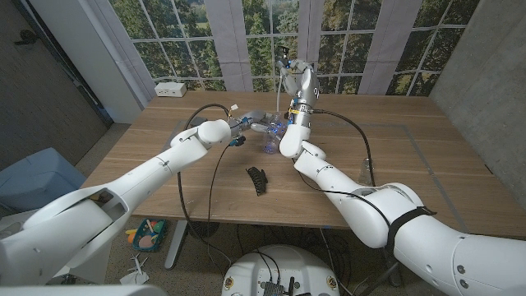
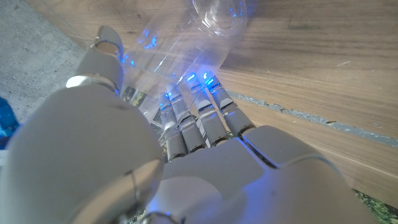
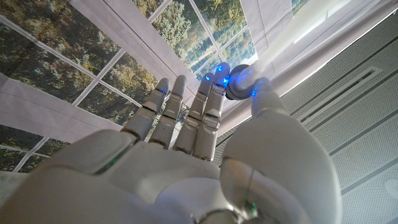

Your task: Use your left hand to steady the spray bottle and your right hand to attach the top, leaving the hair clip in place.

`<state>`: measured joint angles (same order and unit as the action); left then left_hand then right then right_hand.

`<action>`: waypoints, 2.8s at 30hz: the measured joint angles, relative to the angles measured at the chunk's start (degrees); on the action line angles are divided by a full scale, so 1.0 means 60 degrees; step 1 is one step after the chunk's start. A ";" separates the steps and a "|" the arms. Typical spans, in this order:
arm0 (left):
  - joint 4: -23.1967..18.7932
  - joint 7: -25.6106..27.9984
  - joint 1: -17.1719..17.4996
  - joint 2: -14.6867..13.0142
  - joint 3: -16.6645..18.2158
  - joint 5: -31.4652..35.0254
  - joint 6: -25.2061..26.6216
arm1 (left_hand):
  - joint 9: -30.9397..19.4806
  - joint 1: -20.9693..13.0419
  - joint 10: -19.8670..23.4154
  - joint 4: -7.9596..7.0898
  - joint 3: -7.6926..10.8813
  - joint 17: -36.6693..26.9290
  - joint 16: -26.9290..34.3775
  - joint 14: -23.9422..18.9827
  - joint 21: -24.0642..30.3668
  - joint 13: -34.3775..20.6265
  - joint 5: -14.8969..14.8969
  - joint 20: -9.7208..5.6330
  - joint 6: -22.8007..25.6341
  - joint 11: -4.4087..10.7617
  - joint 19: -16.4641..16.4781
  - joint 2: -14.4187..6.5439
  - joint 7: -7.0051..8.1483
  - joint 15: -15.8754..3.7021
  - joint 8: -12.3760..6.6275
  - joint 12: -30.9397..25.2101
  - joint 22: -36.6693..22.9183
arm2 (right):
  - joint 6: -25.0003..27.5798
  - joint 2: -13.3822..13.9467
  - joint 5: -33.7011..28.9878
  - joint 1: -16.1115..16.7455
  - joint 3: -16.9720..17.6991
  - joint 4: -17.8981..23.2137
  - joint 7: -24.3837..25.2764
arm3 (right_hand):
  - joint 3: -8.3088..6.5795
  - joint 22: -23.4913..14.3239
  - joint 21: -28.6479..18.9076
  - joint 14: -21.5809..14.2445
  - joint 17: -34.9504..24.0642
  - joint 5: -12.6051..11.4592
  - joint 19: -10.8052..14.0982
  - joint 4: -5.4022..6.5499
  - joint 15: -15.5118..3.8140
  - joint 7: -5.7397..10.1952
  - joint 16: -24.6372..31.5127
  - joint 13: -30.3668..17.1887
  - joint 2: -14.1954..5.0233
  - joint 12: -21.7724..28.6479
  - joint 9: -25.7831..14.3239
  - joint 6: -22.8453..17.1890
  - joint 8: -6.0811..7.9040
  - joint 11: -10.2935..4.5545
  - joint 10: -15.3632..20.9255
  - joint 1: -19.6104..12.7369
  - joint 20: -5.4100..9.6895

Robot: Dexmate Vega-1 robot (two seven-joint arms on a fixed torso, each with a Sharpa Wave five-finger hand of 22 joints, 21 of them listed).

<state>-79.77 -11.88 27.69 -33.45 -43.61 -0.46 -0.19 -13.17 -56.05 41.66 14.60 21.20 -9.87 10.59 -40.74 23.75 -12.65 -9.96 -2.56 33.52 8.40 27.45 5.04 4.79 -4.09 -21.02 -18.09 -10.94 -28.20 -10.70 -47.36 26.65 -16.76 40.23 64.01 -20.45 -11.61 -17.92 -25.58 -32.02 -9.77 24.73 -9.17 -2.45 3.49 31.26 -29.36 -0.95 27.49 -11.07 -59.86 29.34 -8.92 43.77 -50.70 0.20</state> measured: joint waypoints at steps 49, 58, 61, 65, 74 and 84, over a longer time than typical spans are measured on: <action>-0.0407 -0.0766 0.0181 -0.0373 0.0461 -0.0815 -0.0275 | 0.0000 -0.0052 0.0394 -0.0036 -0.0036 -0.0022 0.0000 -0.0139 0.0037 0.0023 0.0000 0.0000 0.0405 -0.0394 0.0000 0.0052 -0.0409 -0.0034 0.0038 0.0037 0.0000 | -0.0235 -0.1401 -0.3402 -0.0174 0.3239 -0.0765 -0.0002 | 0.0091 0.0003 -0.0093 -0.0232 -0.0175 0.0006 -0.0123 0.0015 -0.0058 -0.0089 0.0063 -0.0136 -0.0173 0.0001 0.0044 0.0089 -0.0142 0.0040 -0.0101 -0.0175 0.0057; -0.0316 -0.0795 0.0271 -0.0374 0.0711 -0.1350 -0.0503 | 0.0000 -0.0069 0.0394 -0.0036 -0.0036 -0.0021 0.0000 -0.0174 0.0111 0.0022 0.0000 0.0000 0.0406 -0.0394 0.0000 0.0069 -0.0410 0.0001 0.0041 0.0037 0.0000 | -0.0233 -0.1461 -0.3523 -0.0031 0.3415 -0.0578 -0.0003 | 0.0092 0.0003 -0.0093 -0.0278 -0.0175 0.0013 -0.0153 0.0016 -0.0036 -0.0089 0.0063 -0.0136 -0.0083 0.0001 0.0043 0.0089 -0.0142 0.0017 -0.0076 -0.0265 0.0087; -0.0220 -0.0824 0.0299 -0.0348 0.0825 -0.1517 -0.0577 | 0.0000 -0.0079 0.0395 -0.0075 -0.0075 -0.0021 0.0000 -0.0173 0.0111 0.0022 0.0000 0.0000 0.0419 -0.0394 0.0000 0.0079 -0.0422 0.0001 0.0050 0.0037 0.0000 | -0.0237 -0.1476 -0.3569 0.0025 0.3468 -0.0511 -0.0002 | 0.0103 0.0003 -0.0093 -0.0278 -0.0191 0.0014 -0.0153 0.0027 -0.0035 -0.0125 0.0063 -0.0136 -0.0085 0.0001 0.0042 0.0053 -0.0142 0.0001 -0.0060 -0.0263 0.0087; -0.0092 -0.0935 0.0310 -0.0305 0.0948 -0.1858 -0.0727 | 0.0000 -0.0114 0.1112 -0.0075 -0.0075 -0.0021 0.0000 -0.0210 0.0111 0.0039 0.0000 0.0000 0.1068 -0.1112 0.0000 0.0114 -0.1076 -0.0036 0.0113 0.0040 0.0000 | -0.0252 -0.1499 -0.3626 0.0106 0.3539 -0.0436 -0.0003 | 0.0103 0.0003 -0.0093 -0.0302 -0.0222 0.0042 -0.0153 0.0027 -0.0012 -0.0141 0.0063 -0.0136 -0.0085 0.0001 0.0040 0.0037 -0.0142 0.0002 -0.0059 -0.0264 0.0087; 0.0106 -0.1079 0.0312 -0.0245 0.1107 -0.2320 -0.0894 | 0.0000 -0.0113 0.1128 -0.0075 -0.0076 -0.0020 0.0000 -0.0208 0.0111 0.0040 0.0000 0.0000 0.1067 -0.1128 0.0000 0.0114 -0.1077 -0.0035 0.0151 0.0068 0.0000 | -0.0318 -0.1510 -0.3677 0.0260 0.3592 -0.0281 -0.0003 | 0.0104 0.0004 -0.0158 -0.0364 -0.0221 0.0051 -0.0152 0.0028 -0.0053 -0.0142 0.0063 -0.0135 -0.0085 0.0001 0.0024 0.0036 -0.0140 0.0036 -0.0026 -0.0263 0.0086; 0.0274 -0.1056 0.0255 -0.0191 0.1134 -0.2421 -0.0973 | 0.0000 -0.0113 0.1128 -0.0075 -0.0076 -0.0020 0.0000 -0.0240 0.0111 0.0002 0.0000 0.0000 0.1067 -0.1129 0.0000 0.0113 -0.1077 -0.0067 0.0177 0.0077 0.0000 | -0.0400 -0.1073 -0.3325 0.0630 0.2781 0.0138 -0.0003 | 0.0104 0.0004 -0.0194 -0.0364 -0.0147 -0.0035 -0.0221 0.0028 -0.0053 -0.0193 -0.0055 -0.0106 -0.0086 -0.0081 0.0024 -0.0015 -0.0140 0.0121 -0.0117 -0.0264 0.0017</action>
<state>-78.12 -18.22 29.22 -34.60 -36.81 -14.99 -6.02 -13.17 -56.73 48.43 14.15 20.75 -9.99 10.59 -42.18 24.42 -12.64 -9.96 -2.56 39.93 1.62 27.45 5.72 -1.67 -4.50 -19.96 -17.63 -10.94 -30.60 -17.14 -67.31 30.44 -0.07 41.06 63.99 -19.82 -11.59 -19.08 -27.77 -32.90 -9.98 23.41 -9.00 -2.76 2.33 30.93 -30.00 -1.46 27.01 -10.93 -59.95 28.50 -8.19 43.06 -52.28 0.30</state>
